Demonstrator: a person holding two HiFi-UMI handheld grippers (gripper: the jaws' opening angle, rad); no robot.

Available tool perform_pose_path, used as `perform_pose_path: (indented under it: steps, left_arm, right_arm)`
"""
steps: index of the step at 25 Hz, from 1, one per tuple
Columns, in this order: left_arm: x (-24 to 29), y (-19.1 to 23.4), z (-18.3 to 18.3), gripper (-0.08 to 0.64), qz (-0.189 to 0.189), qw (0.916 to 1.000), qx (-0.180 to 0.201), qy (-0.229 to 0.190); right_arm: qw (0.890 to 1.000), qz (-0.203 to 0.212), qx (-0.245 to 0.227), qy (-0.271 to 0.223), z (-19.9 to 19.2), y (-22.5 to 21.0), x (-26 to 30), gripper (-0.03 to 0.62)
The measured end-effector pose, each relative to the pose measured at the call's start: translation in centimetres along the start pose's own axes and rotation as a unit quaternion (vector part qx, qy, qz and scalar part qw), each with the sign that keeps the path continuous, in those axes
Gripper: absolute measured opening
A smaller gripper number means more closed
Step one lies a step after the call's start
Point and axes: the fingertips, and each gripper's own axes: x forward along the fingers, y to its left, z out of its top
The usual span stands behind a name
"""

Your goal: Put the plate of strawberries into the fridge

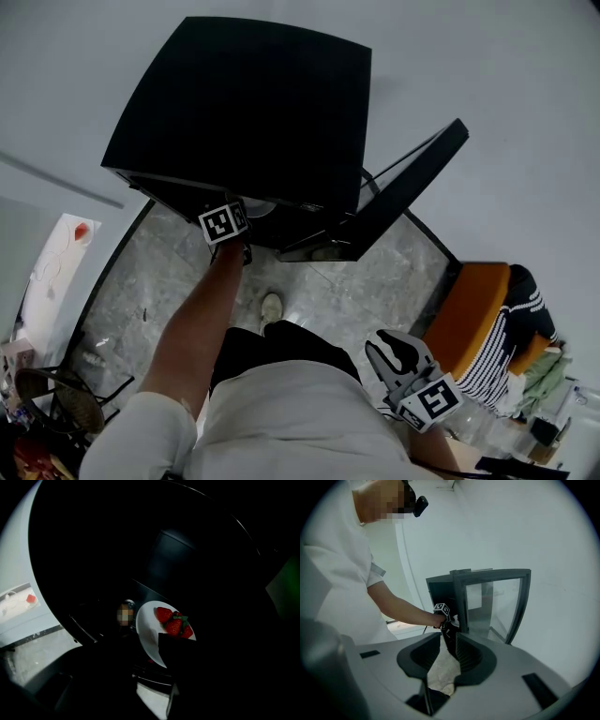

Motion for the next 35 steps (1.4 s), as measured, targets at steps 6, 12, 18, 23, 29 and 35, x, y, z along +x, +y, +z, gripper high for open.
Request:
perform_pose_path:
  steps: [6,12,18,23,29,35]
  left_arm:
    - [-1.8,0.8,-0.2,0.141,0.005,0.9998,0.017,-0.003]
    - [-6.6,-0.1,-1.3,0.140,-0.062,0.9974,0.037,0.004]
    - [-16.6,-2.0,-2.8,0.099,-0.192,0.9803,0.042,0.009]
    - [-27.0,-1.2,-3.8,0.024,-0.267,0.9602,0.080,0.002]
    - [-38.5,0.0,-5.5,0.012,-0.356,0.9238,0.141,0.009]
    - [-46.9,0.9,-8.9,0.012,-0.410,0.8875,0.208,0.027]
  right_arm:
    - [1.000,0.000,-0.011,-0.009,0.3,0.4,0.2,0.112]
    - [0.999,0.019,-0.025,-0.024,0.8,2.9,1.9,0.112]
    - [0.996,0.067,-0.035,-0.043,2.1,7.7,4.5,0.105]
    - [0.992,0.106,-0.041,-0.058,3.3,13.1,6.7,0.052]
    - [0.990,0.117,-0.053,-0.064,3.7,19.9,7.9,0.028]
    - [0.988,0.114,-0.067,-0.078,3.0,26.7,7.6,0.026]
